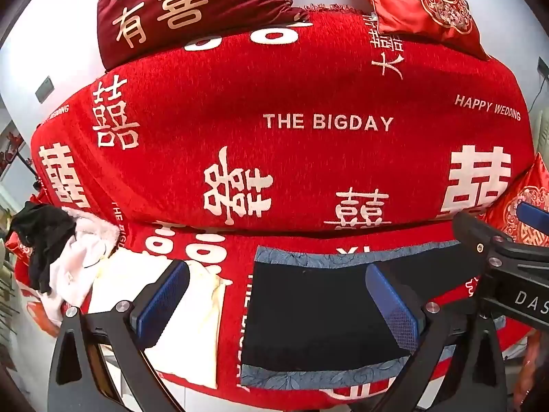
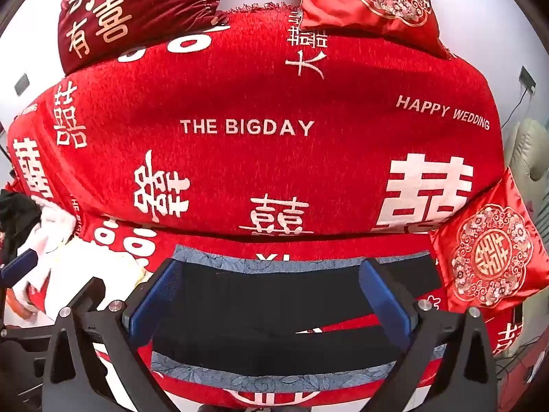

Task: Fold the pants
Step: 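Move both grippers toward the black pants' waistband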

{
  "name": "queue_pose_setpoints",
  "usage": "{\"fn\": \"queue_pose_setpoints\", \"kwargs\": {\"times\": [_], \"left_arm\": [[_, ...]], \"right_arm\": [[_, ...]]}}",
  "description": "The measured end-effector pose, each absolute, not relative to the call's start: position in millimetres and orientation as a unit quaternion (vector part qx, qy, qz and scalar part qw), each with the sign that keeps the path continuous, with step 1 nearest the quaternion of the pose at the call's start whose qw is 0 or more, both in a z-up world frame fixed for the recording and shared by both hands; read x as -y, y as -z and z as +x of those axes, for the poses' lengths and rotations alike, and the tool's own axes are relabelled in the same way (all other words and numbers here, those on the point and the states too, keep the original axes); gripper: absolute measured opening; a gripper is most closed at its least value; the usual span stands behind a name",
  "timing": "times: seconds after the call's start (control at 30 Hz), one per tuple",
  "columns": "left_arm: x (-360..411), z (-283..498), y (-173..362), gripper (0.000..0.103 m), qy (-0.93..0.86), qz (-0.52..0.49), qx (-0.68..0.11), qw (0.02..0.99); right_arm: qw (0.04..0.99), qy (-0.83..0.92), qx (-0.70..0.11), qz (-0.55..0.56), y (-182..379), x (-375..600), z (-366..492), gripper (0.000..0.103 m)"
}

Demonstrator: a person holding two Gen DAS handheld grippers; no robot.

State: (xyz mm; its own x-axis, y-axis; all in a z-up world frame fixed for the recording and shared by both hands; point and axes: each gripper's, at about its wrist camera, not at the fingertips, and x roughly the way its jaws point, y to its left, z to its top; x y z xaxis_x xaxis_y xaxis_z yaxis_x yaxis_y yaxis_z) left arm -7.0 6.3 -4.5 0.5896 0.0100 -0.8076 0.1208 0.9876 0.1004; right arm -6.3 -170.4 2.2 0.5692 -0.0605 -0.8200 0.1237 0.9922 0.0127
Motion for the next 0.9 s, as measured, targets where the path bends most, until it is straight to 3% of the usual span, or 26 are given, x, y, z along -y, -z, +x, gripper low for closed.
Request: {"fn": "queue_pose_setpoints", "kwargs": {"times": [0.9], "left_arm": [[22.0, -11.8, 9.1, 0.103, 0.011, 0.096, -0.472, 0.876]], "right_arm": [[0.876, 0.034, -0.477, 0.072, 13.5, 204.4, -7.8, 0.103]]}}
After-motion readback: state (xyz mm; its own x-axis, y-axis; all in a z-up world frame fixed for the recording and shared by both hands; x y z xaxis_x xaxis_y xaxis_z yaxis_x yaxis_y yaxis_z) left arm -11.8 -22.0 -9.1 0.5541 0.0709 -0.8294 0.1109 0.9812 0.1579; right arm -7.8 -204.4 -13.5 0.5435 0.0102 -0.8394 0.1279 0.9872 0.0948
